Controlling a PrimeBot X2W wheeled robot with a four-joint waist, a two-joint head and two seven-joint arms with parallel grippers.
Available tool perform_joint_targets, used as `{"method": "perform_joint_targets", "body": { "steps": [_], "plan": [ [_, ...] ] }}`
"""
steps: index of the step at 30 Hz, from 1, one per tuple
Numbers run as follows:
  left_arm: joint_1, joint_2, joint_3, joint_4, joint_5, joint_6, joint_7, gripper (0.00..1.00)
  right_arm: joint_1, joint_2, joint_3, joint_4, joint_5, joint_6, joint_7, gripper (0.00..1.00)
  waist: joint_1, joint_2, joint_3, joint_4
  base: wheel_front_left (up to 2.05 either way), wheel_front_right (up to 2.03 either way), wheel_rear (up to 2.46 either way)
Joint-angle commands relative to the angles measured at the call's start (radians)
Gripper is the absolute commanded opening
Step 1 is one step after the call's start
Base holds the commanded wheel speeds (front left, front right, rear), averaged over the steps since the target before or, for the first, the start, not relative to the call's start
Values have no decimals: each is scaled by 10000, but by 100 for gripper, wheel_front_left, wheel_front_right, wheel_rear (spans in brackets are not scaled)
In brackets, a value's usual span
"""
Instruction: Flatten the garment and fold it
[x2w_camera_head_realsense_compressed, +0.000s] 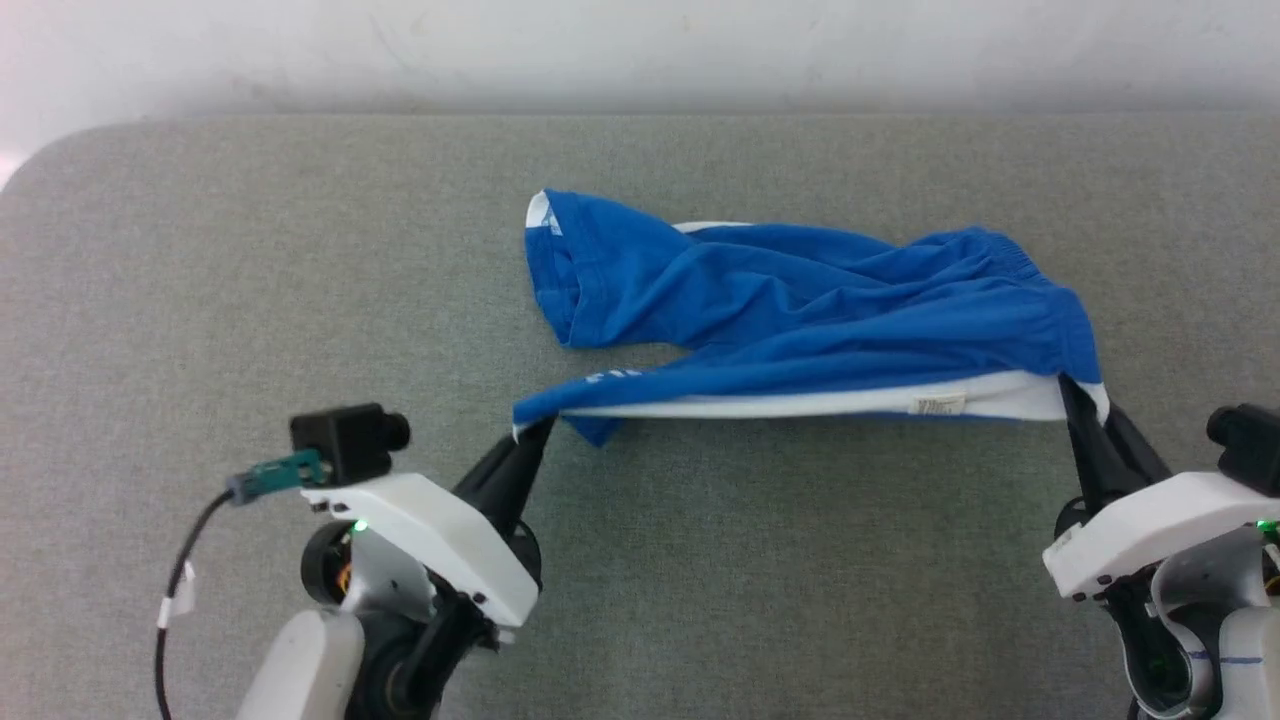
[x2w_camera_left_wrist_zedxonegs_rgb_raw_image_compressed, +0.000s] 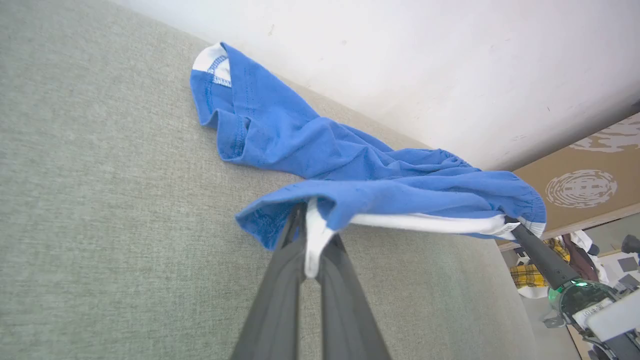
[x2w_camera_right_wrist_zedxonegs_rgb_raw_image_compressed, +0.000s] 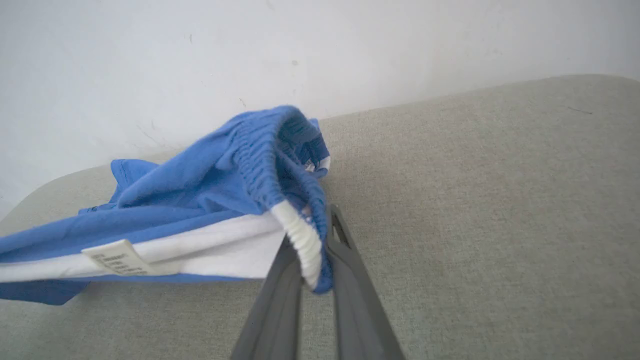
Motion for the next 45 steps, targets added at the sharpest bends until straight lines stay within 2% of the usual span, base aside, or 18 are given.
{"method": "perform_joint_targets", "body": {
  "steps": [1, 6, 9, 17, 22, 28, 36, 45],
  "plan": [
    [101, 42, 121, -262, -101, 77, -87, 0, -43, -29, 17, -223, 45, -19, 28, 0, -1, 0, -146, 23, 0, 0, 0],
    [-180, -108, 376, -1171, -483, 319, 123, 0, -292, -29, 391, -1118, 31, -19, 332, 0, -1, 0, -450, 27, 0, 0, 0],
    [-760, 52, 526, -1392, -359, 492, 318, 0, -768, -29, 630, -1526, -159, -19, 669, 0, -1, 0, -582, -19, 0, 0, 0],
    [-3003, 234, 1185, -871, -309, 1198, 883, 0, -3102, -29, 1348, -1585, -645, -19, 1738, 0, -1, 0, -758, -214, 0, 0, 0],
    [-4253, 322, 1481, -180, -360, 1501, 1161, 0, -4532, -29, 1626, -979, -806, -19, 2180, 0, -1, 0, -600, -267, 0, 0, 0],
    [-6385, 646, 1544, 1239, 71, 1806, 1395, 0, -6854, -29, 2047, 371, -1097, -19, 2589, 0, -1, 0, 140, -338, 0, 0, 0],
    [-9161, 1227, 1153, 2797, 1017, 1614, 1297, 0, -9854, -29, 2178, 2248, -1949, -19, 2369, 0, -1, 0, 1887, -447, 0, 0, 0],
    [-10931, 1292, 1255, 3894, 1363, 1353, 245, 0, -12007, -29, 2117, 4302, -2971, -19, 1119, 0, -1, 0, 3606, -369, 0, 0, 0]
  ]
}}
